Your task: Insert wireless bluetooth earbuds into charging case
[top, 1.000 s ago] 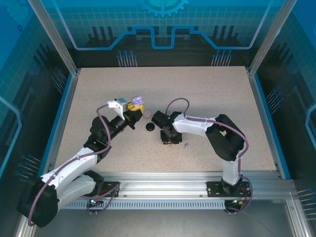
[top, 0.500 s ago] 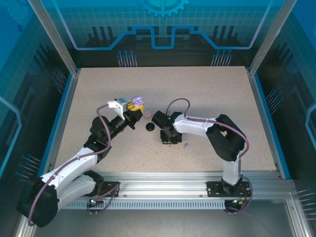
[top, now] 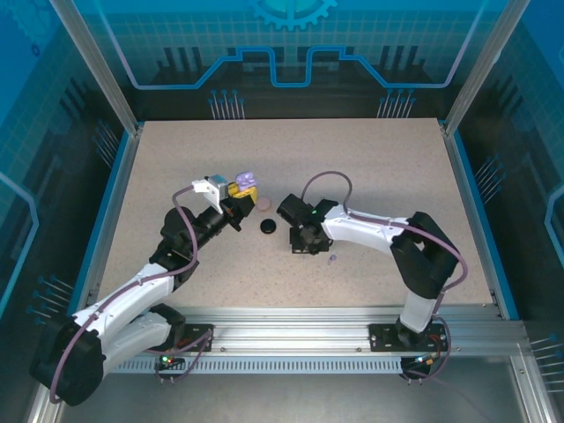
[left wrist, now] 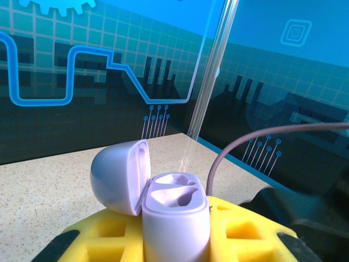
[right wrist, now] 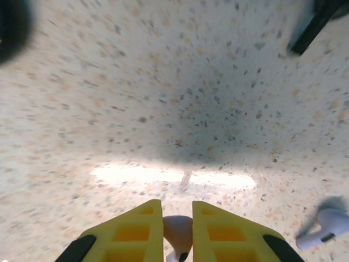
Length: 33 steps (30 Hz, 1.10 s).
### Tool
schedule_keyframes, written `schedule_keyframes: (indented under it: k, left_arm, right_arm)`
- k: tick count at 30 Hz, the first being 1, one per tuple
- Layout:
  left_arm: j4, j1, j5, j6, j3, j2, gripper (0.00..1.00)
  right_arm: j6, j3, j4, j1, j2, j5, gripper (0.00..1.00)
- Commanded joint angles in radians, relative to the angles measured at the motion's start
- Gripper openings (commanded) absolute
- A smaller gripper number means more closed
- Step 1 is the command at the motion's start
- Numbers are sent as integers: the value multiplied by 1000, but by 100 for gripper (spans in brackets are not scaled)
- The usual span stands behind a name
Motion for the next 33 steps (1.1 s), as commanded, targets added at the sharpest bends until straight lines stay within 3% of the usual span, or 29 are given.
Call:
schedule_keyframes:
  k: [1,15,23,33]
  left_arm:
    - [47,-11,29,16,-10,-7,0]
    - [77,-67,71,98,-21,-6,0]
    - [129,-130,16,181,5,35,0]
    - [134,-191,25,247,86,101,0]
  right_arm:
    - [-35,30,-49,-15,-96,47,16]
    - [-291,289,-51,-57,-374,84,16]
    - [-419,412,59,-45,-406,-10,16]
    - [-562,397,179,35,-435,-57,16]
